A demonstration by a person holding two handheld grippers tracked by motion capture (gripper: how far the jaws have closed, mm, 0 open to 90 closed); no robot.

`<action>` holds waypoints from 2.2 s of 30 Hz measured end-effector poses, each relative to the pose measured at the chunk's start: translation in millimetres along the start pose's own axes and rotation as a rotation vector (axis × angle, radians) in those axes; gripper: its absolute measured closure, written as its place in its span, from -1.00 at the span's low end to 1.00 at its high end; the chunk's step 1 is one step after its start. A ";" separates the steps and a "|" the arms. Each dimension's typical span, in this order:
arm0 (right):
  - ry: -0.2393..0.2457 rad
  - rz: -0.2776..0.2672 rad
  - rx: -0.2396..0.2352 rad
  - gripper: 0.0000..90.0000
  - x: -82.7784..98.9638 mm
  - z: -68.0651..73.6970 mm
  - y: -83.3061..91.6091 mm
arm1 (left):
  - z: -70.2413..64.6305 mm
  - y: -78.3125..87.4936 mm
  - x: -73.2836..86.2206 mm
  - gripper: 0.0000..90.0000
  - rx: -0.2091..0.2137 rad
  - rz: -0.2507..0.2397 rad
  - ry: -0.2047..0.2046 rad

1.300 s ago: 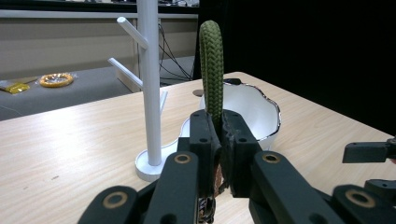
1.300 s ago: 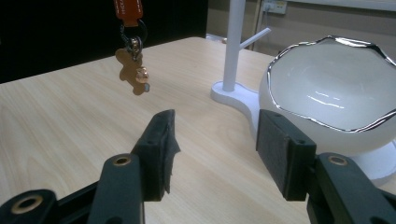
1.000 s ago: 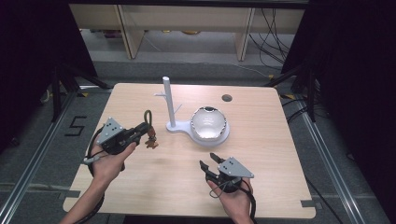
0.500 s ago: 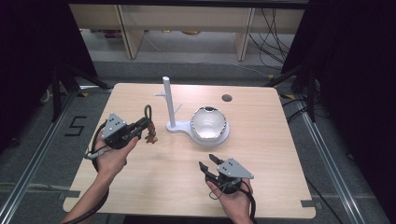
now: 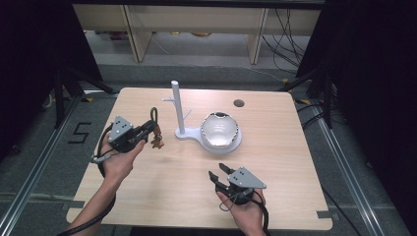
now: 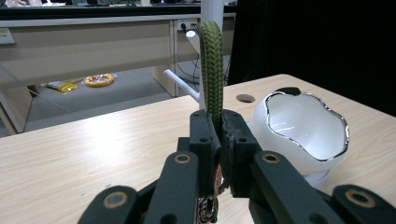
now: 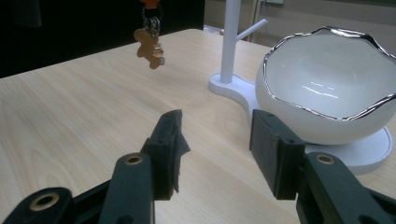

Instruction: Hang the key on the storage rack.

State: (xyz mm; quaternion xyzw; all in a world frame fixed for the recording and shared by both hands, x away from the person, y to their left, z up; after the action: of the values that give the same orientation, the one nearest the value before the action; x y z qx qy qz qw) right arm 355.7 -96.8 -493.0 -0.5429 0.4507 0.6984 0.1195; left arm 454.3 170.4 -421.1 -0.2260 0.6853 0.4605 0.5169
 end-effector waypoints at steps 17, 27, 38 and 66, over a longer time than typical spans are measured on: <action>0.003 0.013 0.005 0.21 -0.2 1.0 2.6 | 1.4 -11.6 -4.1 0.85 -0.034 0.006 -0.015; -0.008 0.014 0.010 0.20 -1.3 0.2 5.5 | 7.6 -18.1 -9.0 0.85 -0.059 0.007 -0.011; 0.001 -0.001 0.010 0.19 -3.4 -1.2 6.2 | 11.2 -25.0 -15.2 0.85 -0.076 0.010 0.005; 0.006 0.004 0.013 0.17 -2.8 -3.2 6.7 | 11.3 -44.9 -25.3 0.85 -0.122 0.028 -0.030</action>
State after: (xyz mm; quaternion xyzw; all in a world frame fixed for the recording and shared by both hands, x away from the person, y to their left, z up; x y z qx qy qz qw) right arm 354.4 -102.1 -487.2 -0.5435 0.4567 0.6939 0.1203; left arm 504.5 154.6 -416.3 -0.2406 0.6512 0.5122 0.5056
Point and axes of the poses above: each handheld gripper's, and its own axes: y roughly backward along the jaws, x roughly out of its underside, z roughly to its left, the point moved 6 cm from there along -y, roughly forward along the jaws, and after that the axes turned 11 degrees about z, right-handed, at the moved point
